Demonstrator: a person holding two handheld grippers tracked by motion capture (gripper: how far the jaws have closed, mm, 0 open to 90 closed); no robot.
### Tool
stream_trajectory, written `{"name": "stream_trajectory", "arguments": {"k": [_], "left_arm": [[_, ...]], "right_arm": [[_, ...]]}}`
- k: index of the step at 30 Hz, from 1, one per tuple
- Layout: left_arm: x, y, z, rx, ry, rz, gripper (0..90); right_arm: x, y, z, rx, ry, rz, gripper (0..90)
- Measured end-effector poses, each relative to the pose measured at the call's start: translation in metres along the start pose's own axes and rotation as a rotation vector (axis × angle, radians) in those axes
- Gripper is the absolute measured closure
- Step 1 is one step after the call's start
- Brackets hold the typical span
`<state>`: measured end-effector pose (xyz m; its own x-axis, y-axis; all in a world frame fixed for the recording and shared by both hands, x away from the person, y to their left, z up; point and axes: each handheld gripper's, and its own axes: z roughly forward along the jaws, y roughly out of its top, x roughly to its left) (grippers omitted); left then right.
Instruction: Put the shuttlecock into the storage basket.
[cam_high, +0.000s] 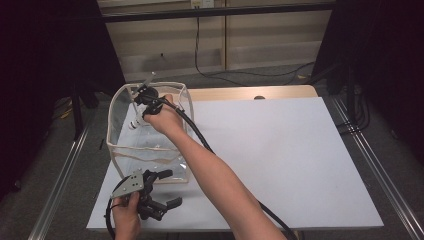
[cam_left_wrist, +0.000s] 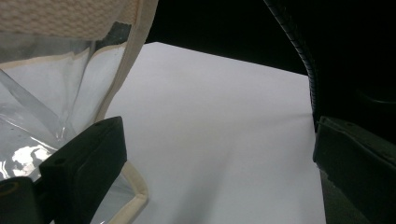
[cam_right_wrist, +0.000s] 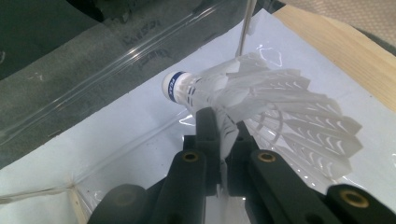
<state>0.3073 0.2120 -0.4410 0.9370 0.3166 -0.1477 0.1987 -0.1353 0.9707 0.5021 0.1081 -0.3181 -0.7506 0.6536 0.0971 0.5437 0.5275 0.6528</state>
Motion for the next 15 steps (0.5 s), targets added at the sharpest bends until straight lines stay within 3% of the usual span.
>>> {"name": "stream_trajectory", "arguments": {"k": [15], "left_arm": [[0.0004, -0.0001, 0.0, 0.003, -0.005, 0.0, 2.9]], "right_arm": [[-0.0026, -0.0027, 0.0041, 0.015, -0.002, 0.004, 86.8]]}}
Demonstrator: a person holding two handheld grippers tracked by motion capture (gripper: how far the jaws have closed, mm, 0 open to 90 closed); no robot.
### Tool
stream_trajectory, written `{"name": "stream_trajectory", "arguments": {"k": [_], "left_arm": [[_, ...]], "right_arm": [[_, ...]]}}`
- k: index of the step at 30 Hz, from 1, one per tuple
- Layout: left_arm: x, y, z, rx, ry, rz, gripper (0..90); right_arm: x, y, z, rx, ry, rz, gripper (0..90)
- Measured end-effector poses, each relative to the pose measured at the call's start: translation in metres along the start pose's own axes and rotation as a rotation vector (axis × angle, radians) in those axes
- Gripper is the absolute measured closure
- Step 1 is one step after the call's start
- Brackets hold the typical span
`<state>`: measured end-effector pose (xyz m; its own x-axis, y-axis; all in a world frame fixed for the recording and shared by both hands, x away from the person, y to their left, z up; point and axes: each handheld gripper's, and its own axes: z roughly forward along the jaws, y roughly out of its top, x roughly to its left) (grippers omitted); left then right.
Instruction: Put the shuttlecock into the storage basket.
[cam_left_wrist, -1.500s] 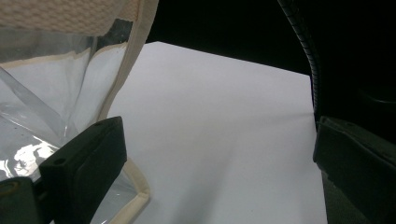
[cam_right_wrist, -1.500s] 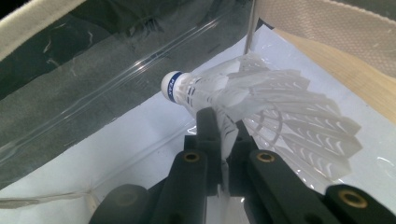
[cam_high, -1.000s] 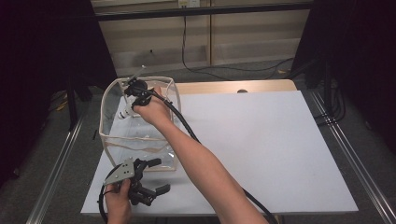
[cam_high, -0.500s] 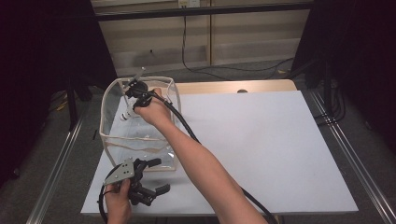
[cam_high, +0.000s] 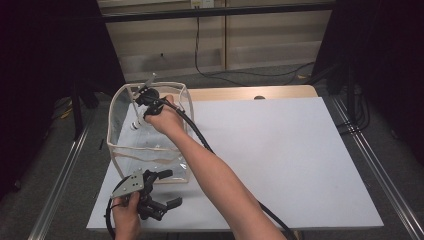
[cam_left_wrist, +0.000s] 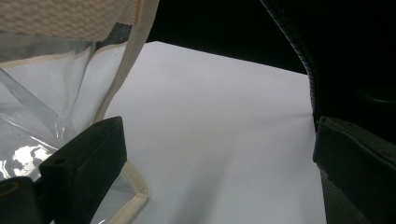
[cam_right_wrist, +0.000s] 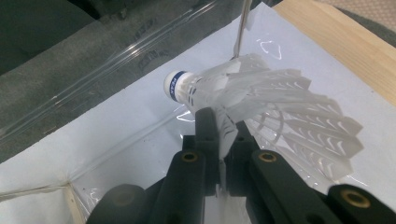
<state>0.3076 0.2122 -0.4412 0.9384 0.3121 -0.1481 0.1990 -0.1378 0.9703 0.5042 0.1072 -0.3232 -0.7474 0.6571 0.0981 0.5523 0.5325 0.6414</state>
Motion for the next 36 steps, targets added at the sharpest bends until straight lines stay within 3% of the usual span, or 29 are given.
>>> {"name": "stream_trajectory", "arguments": {"k": [28, 36], "left_arm": [[0.0002, -0.0004, 0.0001, -0.001, 0.002, -0.003, 3.0], [0.0002, -0.0001, -0.0001, -0.001, 0.003, -0.001, 3.0]], "right_arm": [[0.0, -0.0024, 0.0055, 0.05, 0.008, -0.013, 86.5], [0.0004, -0.0023, 0.007, 0.059, 0.017, -0.025, 73.3]]}}
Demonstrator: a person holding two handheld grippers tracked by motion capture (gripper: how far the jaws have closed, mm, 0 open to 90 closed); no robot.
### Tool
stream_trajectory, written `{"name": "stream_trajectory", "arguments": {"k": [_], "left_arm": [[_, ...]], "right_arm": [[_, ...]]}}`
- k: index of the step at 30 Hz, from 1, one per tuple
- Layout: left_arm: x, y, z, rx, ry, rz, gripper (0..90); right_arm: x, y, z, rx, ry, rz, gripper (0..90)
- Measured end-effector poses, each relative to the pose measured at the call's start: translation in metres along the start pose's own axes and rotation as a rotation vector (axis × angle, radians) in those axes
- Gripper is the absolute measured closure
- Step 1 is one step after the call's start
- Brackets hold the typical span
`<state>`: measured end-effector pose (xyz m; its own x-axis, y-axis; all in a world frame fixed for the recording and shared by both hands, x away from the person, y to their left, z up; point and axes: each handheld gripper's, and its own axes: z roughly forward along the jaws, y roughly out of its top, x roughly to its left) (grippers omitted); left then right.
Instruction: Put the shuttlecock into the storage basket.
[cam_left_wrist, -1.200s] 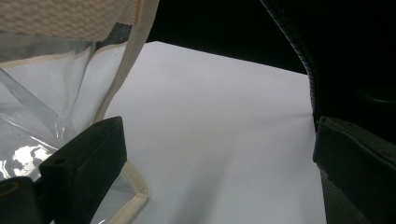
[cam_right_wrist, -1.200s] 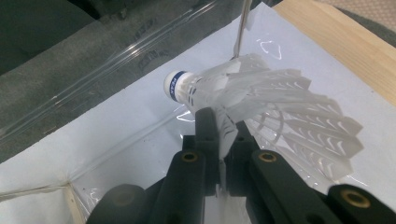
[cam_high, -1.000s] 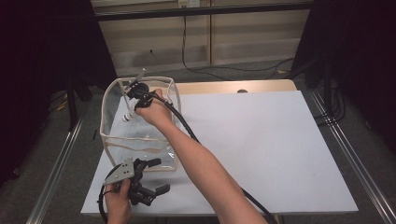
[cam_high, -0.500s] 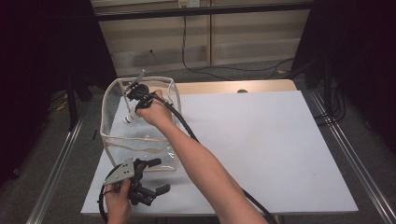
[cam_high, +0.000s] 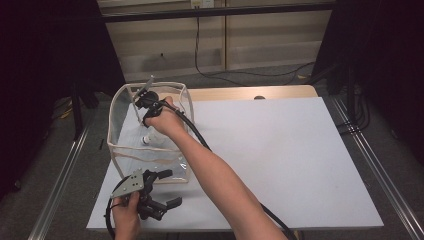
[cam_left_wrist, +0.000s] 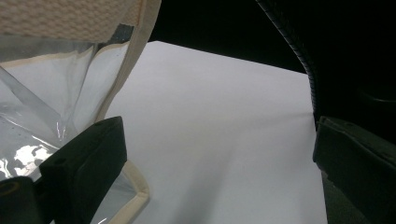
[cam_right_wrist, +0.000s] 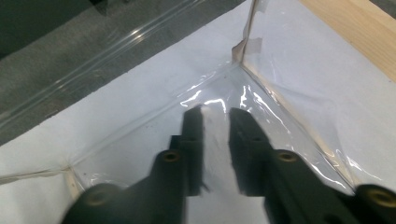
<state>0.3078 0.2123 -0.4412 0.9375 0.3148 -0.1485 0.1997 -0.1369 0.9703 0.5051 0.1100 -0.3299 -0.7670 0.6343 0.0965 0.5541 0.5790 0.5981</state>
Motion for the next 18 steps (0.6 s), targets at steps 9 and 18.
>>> {"name": "stream_trajectory", "arguments": {"k": [9, 18], "left_arm": [[0.0, 0.001, -0.001, 0.002, 0.002, 0.007, 3.0], [0.0, 0.0, 0.0, 0.001, 0.004, 0.004, 3.0]], "right_arm": [[0.001, 0.0, 0.0, -0.008, 0.006, 0.006, 61.5], [-0.002, 0.007, -0.015, -0.079, 0.024, -0.007, 45.3]]}}
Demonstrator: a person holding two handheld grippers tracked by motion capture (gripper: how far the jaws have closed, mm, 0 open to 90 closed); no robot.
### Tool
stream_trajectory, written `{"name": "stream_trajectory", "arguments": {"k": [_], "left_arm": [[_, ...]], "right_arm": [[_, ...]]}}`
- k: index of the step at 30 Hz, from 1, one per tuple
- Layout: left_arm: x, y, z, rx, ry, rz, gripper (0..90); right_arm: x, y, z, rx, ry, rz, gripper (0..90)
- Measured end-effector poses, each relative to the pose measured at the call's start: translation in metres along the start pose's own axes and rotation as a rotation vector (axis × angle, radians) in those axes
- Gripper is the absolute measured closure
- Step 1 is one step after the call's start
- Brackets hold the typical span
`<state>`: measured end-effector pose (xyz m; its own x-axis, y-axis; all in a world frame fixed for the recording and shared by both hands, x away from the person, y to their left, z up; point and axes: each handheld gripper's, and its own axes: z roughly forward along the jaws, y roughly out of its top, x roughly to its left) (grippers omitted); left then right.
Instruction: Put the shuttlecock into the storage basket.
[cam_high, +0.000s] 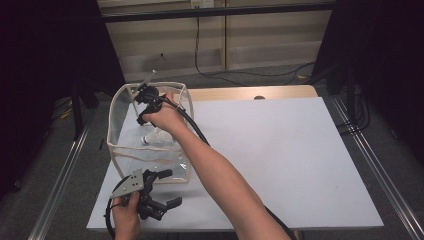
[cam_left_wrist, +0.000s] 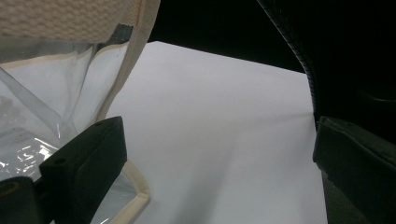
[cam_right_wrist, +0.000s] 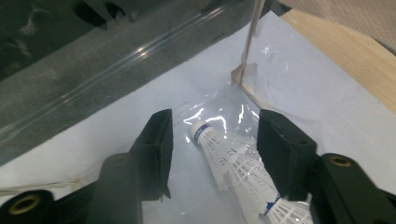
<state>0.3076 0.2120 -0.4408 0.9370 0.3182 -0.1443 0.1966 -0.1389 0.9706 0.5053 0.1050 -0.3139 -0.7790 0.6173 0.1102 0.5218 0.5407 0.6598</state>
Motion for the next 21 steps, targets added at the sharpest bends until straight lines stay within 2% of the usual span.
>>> {"name": "stream_trajectory", "arguments": {"k": [10, 21], "left_arm": [[-0.001, 0.0, 0.001, 0.004, -0.002, 0.004, 3.0], [-0.001, 0.0, 0.002, 0.007, -0.007, 0.002, 3.0]], "right_arm": [[-0.001, 0.008, -0.022, 0.007, 0.014, -0.01, 32.5], [-0.006, 0.011, -0.048, -0.031, 0.034, 0.012, 25.0]]}}
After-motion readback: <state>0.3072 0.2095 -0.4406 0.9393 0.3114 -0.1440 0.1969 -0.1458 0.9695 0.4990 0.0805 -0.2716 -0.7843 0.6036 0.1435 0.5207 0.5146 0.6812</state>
